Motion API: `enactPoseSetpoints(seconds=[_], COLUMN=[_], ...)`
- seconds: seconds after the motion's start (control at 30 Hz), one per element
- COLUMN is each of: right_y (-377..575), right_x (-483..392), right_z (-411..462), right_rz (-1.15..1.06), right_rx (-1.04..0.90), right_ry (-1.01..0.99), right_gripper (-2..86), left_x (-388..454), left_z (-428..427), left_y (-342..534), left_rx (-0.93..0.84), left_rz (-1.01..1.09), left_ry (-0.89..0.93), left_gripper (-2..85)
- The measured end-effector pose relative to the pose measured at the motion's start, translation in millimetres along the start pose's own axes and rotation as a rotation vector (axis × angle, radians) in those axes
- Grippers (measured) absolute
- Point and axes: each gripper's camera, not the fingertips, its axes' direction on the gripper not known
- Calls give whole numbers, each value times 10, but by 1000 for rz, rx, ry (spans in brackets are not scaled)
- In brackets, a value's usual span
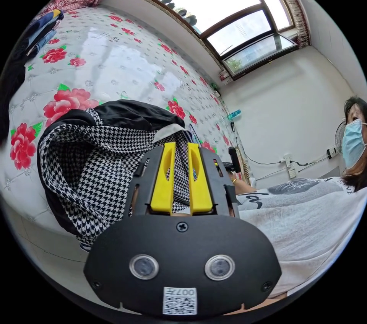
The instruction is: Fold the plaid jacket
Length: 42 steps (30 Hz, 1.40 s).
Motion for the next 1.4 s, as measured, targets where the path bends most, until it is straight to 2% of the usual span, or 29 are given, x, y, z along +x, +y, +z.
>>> enactPoseSetpoints(seconds=[0.03,0.1,0.23,0.37,0.47,0.57,0.7,0.8,0.9,1.03,1.13,1.17,1.27,1.4], right_y=[25,244,701,1329,1697,1726,1384,1192,1098,1122,1161,1134,887,115], right_x=[45,258,824,1528,1866,2143,2784,3246,3524,3558,3389,3212,2628,1904], right_z=[-94,-623,-1502,-2454,-3046,-3357,-3040,-2488,-2031,-1911,-2196,-2366,-2547,-1844], right_rz=[10,19,84,237,300,375,470,490,541,554,558,526,337,109], right_rx=[32,235,496,759,880,788,443,269,180,197,262,343,565,531], right_ry=[-30,-167,-286,-214,-48,231,529,518,470,511,599,577,315,-98], right_gripper=[3,0,-2,-3,-2,-2,-1,2,10,31,48,55,75,104], left_x=[22,88,138,258,388,511,671,752,807,774,642,562,361,106], left_z=[2,31,139,312,444,579,756,843,829,603,323,213,-25,-313], left_y=[4,16,11,-78,-158,-215,-283,-317,-325,-261,-165,-120,-16,97], left_rx=[2,-2,-20,-36,-35,-31,-52,-87,-120,-105,-74,-68,-62,-18], left_rz=[-1,-8,-43,-61,-58,-56,-41,-29,-9,-11,-41,-56,-86,-93], left_ry=[-10,-41,-56,-54,-66,-95,-166,-251,-358,-448,-513,-538,-645,-675], left_gripper=[51,49,46,43,42,43,50,57,59,59,61,62,72,84])
